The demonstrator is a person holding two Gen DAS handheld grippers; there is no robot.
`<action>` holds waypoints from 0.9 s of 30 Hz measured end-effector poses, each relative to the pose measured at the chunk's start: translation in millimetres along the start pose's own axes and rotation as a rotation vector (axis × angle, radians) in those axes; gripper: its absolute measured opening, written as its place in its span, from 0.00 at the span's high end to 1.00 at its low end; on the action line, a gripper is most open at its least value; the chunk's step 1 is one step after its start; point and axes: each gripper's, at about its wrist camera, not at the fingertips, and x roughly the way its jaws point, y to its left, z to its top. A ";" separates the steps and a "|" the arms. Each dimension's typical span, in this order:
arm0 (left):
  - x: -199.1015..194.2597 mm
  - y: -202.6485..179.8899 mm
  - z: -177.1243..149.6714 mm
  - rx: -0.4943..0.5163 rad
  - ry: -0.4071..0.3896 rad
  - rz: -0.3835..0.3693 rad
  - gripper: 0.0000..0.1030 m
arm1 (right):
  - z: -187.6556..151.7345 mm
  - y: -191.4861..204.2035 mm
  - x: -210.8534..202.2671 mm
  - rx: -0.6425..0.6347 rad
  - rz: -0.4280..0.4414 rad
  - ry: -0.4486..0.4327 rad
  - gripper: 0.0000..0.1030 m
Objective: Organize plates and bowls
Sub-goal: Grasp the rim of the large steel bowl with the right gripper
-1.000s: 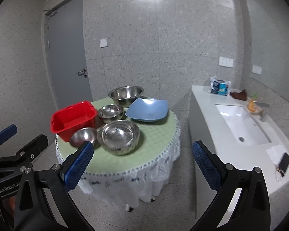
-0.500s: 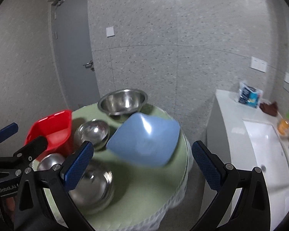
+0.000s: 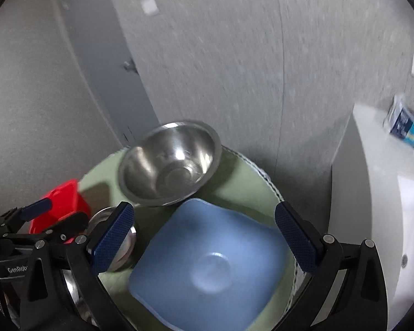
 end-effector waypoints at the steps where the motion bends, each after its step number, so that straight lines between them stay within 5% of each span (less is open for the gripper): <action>1: 16.4 1.2 12.7 -0.005 0.024 -0.002 0.01 | 8.7 -5.9 16.0 0.031 0.019 0.031 0.00; 8: 119.1 6.2 77.7 -0.036 0.154 0.031 0.05 | 39.4 -25.2 99.0 0.132 0.019 0.175 0.00; 12: 169.7 2.1 103.7 0.000 0.195 0.044 0.17 | 47.3 -33.0 133.4 0.152 0.012 0.222 0.04; 17: 212.8 6.0 111.4 0.004 0.276 0.020 0.49 | 40.0 -29.0 160.2 0.164 0.044 0.296 0.38; 19: 224.9 8.2 112.8 0.018 0.288 0.006 0.74 | 37.9 -26.3 165.9 0.151 0.055 0.307 0.64; 22: 236.2 12.3 116.8 0.029 0.289 -0.009 0.78 | 36.2 -19.3 166.9 0.130 0.078 0.307 0.78; 27: 218.8 20.4 110.7 0.016 0.244 -0.034 0.78 | 41.1 -6.9 158.6 0.087 0.052 0.269 0.78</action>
